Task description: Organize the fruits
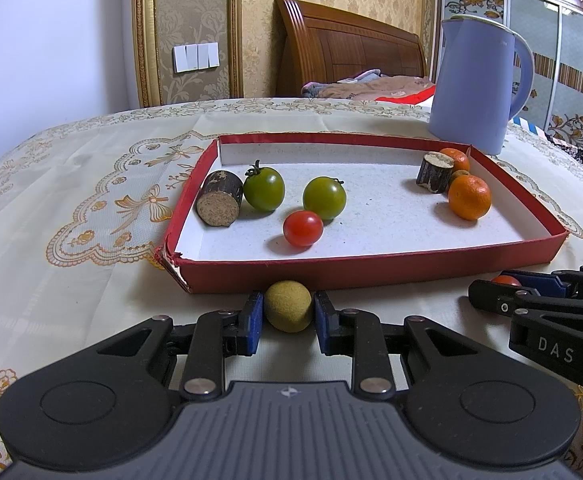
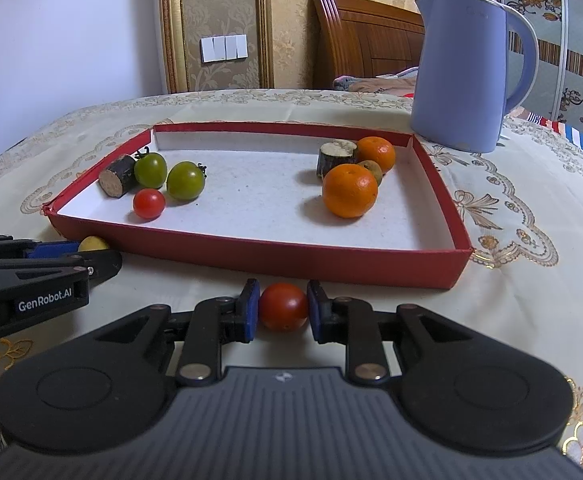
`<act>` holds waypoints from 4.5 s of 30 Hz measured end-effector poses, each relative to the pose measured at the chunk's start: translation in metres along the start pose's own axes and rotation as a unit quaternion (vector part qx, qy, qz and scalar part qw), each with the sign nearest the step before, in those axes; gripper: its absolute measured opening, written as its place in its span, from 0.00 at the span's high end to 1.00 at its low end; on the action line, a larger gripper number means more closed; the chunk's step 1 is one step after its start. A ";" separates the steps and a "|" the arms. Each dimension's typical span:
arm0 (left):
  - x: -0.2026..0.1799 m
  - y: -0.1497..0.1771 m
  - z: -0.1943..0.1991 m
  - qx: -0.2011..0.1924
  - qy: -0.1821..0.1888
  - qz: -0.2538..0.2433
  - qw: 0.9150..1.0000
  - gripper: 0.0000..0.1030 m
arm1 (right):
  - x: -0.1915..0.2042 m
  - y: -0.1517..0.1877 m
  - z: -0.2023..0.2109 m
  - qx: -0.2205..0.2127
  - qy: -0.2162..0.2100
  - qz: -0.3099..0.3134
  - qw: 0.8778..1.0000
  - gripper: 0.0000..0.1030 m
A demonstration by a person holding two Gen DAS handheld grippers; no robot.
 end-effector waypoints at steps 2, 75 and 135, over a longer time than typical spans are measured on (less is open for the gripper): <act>0.001 0.000 -0.001 0.000 0.000 0.000 1.000 0.75 | 0.000 0.000 0.000 0.000 0.001 -0.001 1.000 0.77; -0.010 0.002 0.014 -0.014 -0.044 -0.049 0.998 0.75 | -0.007 -0.003 0.014 -0.024 0.002 -0.016 1.000 0.77; -0.003 -0.043 -0.023 -0.012 -0.052 -0.009 0.999 0.75 | -0.019 -0.047 0.000 -0.069 0.023 -0.004 0.997 0.77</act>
Point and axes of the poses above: each gripper's, at about its wrist camera, not at the fingertips, and z roughly against the way its jaws point, x to its left, y to its underside, the point moved 3 cm from there along -z, roughly the way its jaws point, and after that the axes turned 12 degrees about -x, right-handed, at the moved point
